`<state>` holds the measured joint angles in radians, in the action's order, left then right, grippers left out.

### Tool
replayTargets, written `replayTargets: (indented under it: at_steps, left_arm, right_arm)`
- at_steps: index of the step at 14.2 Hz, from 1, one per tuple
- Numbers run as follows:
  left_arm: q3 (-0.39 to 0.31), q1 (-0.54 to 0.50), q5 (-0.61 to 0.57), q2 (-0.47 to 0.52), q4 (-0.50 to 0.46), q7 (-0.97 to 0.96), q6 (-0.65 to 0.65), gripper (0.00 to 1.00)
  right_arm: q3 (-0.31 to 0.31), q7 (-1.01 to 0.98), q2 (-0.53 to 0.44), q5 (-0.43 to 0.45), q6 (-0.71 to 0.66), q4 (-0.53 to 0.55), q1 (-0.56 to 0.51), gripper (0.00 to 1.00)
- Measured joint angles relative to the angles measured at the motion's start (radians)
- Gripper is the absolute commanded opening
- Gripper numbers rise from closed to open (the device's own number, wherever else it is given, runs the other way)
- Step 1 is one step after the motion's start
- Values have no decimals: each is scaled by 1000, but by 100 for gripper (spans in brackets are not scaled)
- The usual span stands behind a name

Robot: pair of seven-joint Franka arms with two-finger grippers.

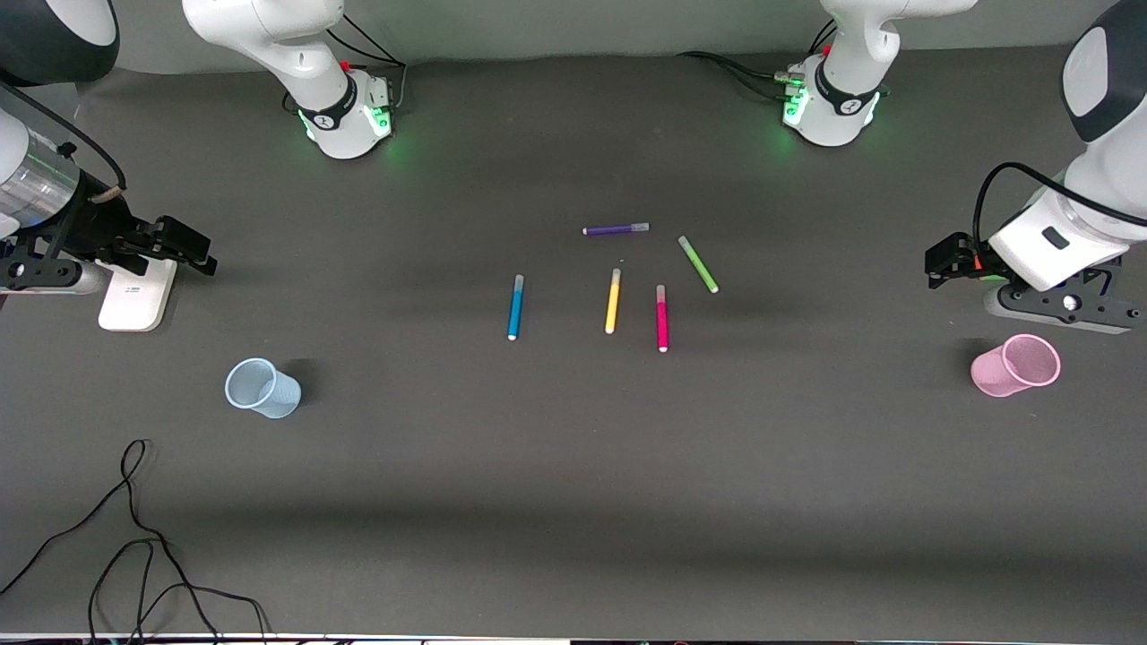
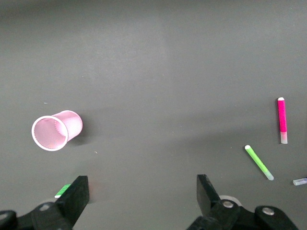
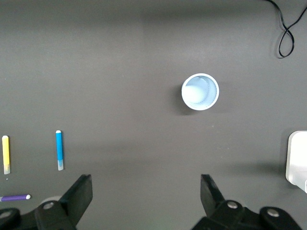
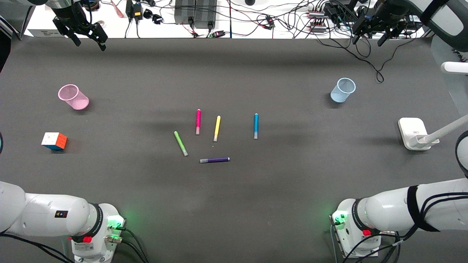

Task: Place pink and blue markers in matching cups
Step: 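Reach the right gripper to the blue marker while the left gripper reaches the pink marker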

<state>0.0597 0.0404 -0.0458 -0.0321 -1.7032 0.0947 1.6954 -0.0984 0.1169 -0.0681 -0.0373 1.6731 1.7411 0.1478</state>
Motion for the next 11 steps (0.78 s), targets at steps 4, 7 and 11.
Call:
replayTargets:
  at_steps: [4, 7, 11]
  left_arm:
    - [0, 0, 0, 0, 0, 1, 0, 100]
    - [0, 0, 0, 0, 0, 1, -1, 100]
    - [0, 0, 0, -2, 0, 1, -23, 100]
  right_arm:
    - [0, 0, 2, 0, 0, -1, 0, 100]
    - [3, 0, 20, 0, -1, -10, 2, 100]
    - [7, 0, 119, -46, 1, -49, 16, 100]
